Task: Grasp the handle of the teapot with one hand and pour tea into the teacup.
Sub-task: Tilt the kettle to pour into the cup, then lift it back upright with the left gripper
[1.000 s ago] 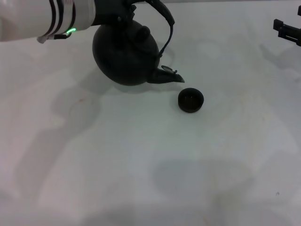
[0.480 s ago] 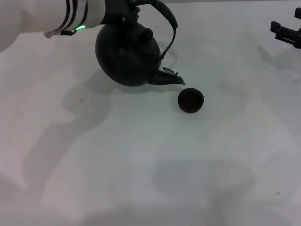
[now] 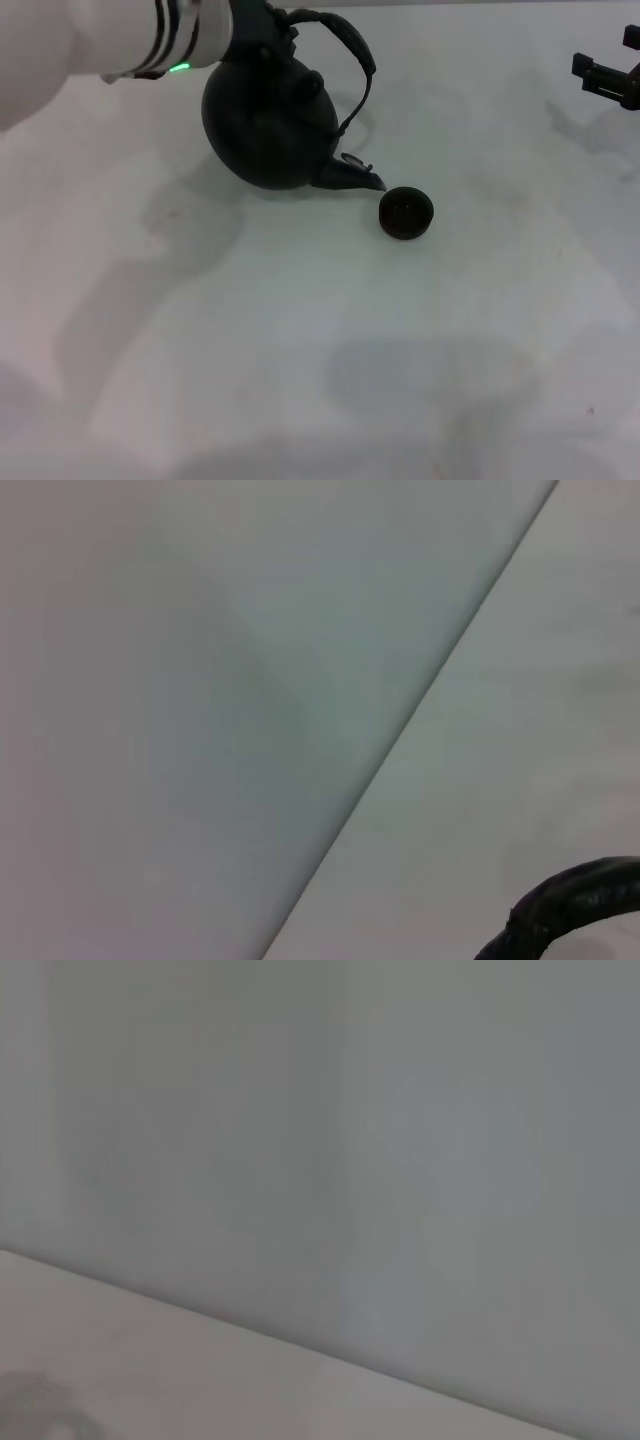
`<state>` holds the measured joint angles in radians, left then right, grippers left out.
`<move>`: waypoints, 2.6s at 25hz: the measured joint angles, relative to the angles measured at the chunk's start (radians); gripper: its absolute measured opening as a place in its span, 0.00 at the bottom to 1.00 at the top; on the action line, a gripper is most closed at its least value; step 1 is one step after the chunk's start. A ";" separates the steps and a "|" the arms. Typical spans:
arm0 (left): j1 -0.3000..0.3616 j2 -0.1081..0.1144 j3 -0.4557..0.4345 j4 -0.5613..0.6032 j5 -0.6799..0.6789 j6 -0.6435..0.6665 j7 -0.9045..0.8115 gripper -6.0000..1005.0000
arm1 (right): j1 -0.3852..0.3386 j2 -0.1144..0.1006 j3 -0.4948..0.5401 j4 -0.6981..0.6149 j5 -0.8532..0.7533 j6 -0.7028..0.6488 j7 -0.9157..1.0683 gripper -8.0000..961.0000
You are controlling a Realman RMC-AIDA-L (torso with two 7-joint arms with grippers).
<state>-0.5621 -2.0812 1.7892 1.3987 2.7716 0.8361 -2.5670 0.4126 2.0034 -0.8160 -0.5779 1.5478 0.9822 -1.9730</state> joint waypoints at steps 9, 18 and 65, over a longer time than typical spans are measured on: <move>-0.020 -0.002 0.034 0.005 0.034 0.000 -0.016 0.13 | 0.003 0.002 0.000 0.013 0.000 0.001 -0.003 0.88; -0.050 0.000 0.051 0.007 0.060 0.013 -0.017 0.13 | 0.003 0.001 0.000 0.029 0.000 0.002 -0.007 0.88; -0.158 0.004 0.087 -0.035 0.062 0.068 0.048 0.12 | 0.003 0.001 0.010 0.035 0.009 -0.009 -0.035 0.88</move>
<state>-0.7202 -2.0770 1.8762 1.3641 2.8332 0.9045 -2.5195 0.4157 2.0049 -0.8060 -0.5430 1.5570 0.9730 -2.0082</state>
